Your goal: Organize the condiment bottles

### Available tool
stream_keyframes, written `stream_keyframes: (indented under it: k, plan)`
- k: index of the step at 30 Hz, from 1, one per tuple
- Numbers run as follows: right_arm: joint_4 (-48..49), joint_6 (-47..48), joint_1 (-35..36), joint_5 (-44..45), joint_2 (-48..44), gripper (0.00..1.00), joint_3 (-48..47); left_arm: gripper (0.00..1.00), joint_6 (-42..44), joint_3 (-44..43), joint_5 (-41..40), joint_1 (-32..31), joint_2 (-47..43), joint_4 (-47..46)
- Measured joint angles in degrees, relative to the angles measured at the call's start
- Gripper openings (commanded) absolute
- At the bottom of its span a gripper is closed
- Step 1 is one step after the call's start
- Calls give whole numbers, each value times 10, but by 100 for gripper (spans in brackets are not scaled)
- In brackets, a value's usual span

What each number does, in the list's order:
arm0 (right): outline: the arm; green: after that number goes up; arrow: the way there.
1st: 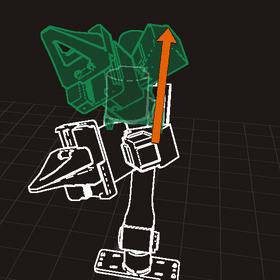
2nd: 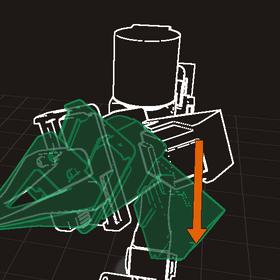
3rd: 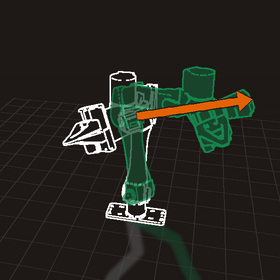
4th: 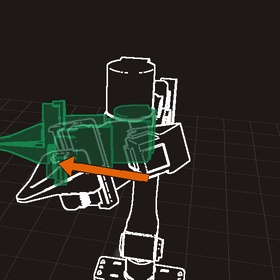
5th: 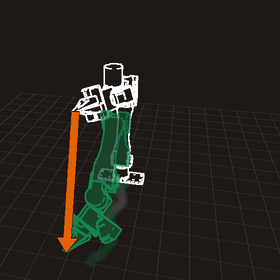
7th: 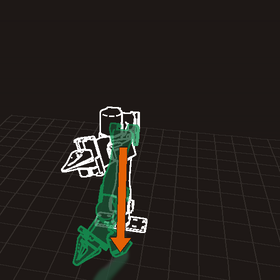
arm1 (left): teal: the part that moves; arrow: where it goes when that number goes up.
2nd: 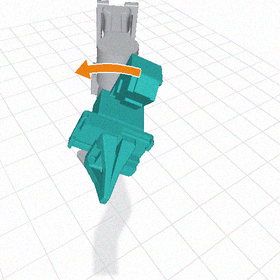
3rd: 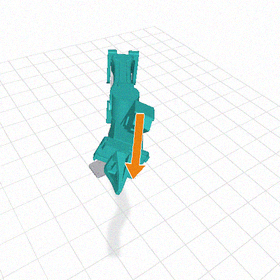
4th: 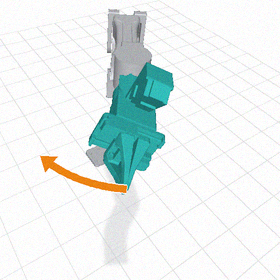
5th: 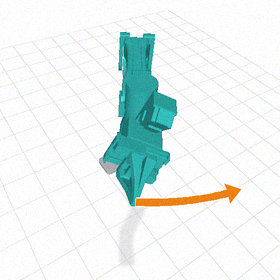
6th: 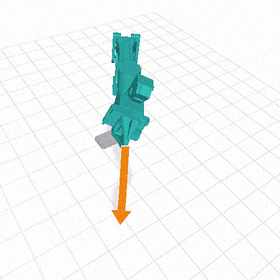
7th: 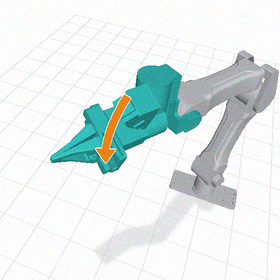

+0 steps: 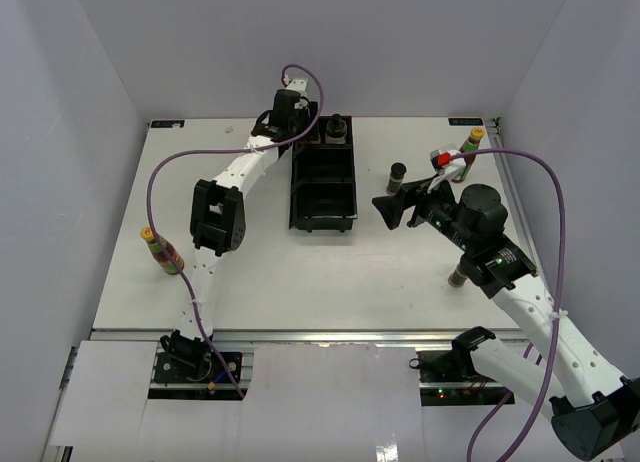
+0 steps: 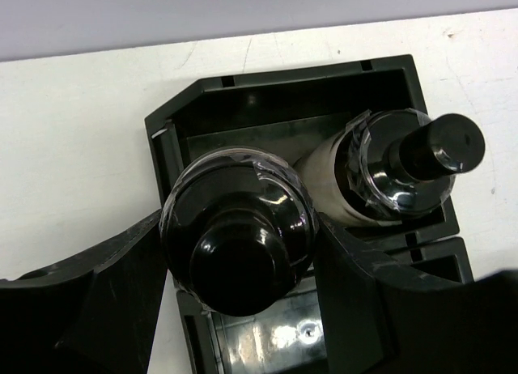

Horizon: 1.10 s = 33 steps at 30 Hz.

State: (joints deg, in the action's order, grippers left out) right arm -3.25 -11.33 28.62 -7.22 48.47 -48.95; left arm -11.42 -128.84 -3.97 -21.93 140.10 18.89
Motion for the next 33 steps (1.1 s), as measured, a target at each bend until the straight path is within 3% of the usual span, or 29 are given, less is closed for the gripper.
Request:
stream_keyframes:
  k: [5,7,17,33]
  plan:
    - [0,0,0,0,0,90,0,1,0,-12,3,0,17,-11]
    - [0,0,0,0,0,90,0,5,0,-13,4,-1,21,-13]
    - [0,0,0,0,0,90,0,51,0,-14,16,-2,21,-22]
    - [0,3,0,7,0,90,0,68,0,-14,19,-5,21,-27]
